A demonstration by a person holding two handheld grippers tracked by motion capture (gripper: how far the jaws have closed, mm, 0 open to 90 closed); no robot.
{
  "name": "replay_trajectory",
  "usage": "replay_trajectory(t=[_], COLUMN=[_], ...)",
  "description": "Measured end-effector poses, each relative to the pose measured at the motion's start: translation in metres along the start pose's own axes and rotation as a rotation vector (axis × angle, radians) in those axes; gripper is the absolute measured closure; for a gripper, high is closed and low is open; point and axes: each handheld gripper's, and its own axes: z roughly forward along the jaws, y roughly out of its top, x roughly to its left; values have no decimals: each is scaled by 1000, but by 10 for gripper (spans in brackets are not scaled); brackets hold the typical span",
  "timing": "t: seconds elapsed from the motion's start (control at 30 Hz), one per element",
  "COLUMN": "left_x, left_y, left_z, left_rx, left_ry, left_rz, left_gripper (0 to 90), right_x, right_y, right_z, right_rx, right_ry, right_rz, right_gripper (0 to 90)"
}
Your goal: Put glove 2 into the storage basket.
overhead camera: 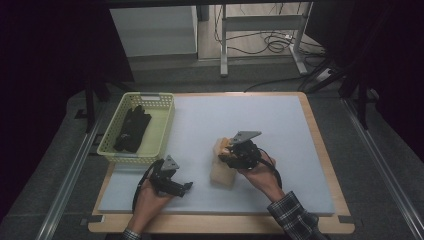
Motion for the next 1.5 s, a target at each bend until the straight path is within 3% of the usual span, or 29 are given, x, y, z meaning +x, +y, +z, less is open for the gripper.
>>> replay_trajectory(t=[0.13,0.3,0.47,0.6,0.7,0.87,1.07,1.33,1.5], left_x=[0,0,0,0,0,0,0,0,0], left_y=[0,0,0,0,0,0,0,0,0], left_z=[0,0,0,0,0,0,0,0,0], left_rx=[3,3,1,1,3,2,3,3,3], left_ry=[-1,-1,0,1,-1,-1,-1,-1,-1], left_rz=[1,2,1,1,3,-1,1,1,1], left_gripper=[2,3,3,3,3,3,3,2,3], right_x=[3,5,2,-4,-10,-13,-7,4,8], right_y=[-10,-18,-12,-14,-22,-43,-64,-79,-75], right_z=[17,21,4,-14,-24,-33,-33,-13,-6], right_rx=[50,33,5,-28,-23,6,11,54,34], right_ry=[-20,-21,-26,-29,-41,-44,-5,48,50], right_rz=[6,23,4,22,29,34,24,13,10], right_gripper=[451,385,363,372,447,664,855,885,885])
